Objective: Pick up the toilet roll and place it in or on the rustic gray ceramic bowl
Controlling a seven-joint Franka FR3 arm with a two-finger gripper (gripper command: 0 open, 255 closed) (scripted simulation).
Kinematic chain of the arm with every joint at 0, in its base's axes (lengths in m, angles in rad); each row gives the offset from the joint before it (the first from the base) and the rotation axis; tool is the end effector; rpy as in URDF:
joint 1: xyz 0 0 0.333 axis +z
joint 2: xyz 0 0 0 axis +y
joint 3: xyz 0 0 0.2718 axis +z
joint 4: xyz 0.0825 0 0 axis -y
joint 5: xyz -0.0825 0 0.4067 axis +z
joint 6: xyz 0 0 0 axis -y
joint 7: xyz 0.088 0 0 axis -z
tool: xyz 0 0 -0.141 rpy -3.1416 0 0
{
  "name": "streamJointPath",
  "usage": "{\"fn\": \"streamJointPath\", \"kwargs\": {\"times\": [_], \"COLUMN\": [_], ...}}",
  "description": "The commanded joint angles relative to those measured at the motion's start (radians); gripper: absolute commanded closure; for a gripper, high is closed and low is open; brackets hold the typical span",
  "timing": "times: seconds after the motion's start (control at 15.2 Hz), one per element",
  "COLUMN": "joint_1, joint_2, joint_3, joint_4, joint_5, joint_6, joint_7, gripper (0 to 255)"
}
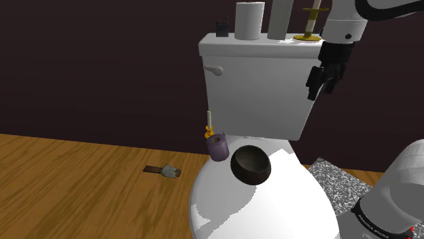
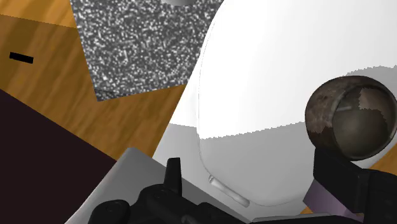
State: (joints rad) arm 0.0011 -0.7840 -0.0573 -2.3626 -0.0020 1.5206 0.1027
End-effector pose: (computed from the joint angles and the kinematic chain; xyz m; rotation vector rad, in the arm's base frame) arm 0.3531 -0.0217 0.5167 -3.0959 0.2187 0.0931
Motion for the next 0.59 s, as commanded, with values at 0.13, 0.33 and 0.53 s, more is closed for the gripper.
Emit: {"fn": "streamJointPath", "kwargs": {"times": [0.13,0.33,0.53], "joint_1": [0.018,0.044,0.067], "joint_2": [0.066,0.170,0.276], "joint_3": [0.018,0.045,0.071], "joint_4": [0.012,0.039,0.076], "joint_5": [0.010,0.023,0.031], "joint_6": [0.044,0.104,0.158], "joint_7": [0.001,0.002,0.003], "gripper": [0,0,0]}}
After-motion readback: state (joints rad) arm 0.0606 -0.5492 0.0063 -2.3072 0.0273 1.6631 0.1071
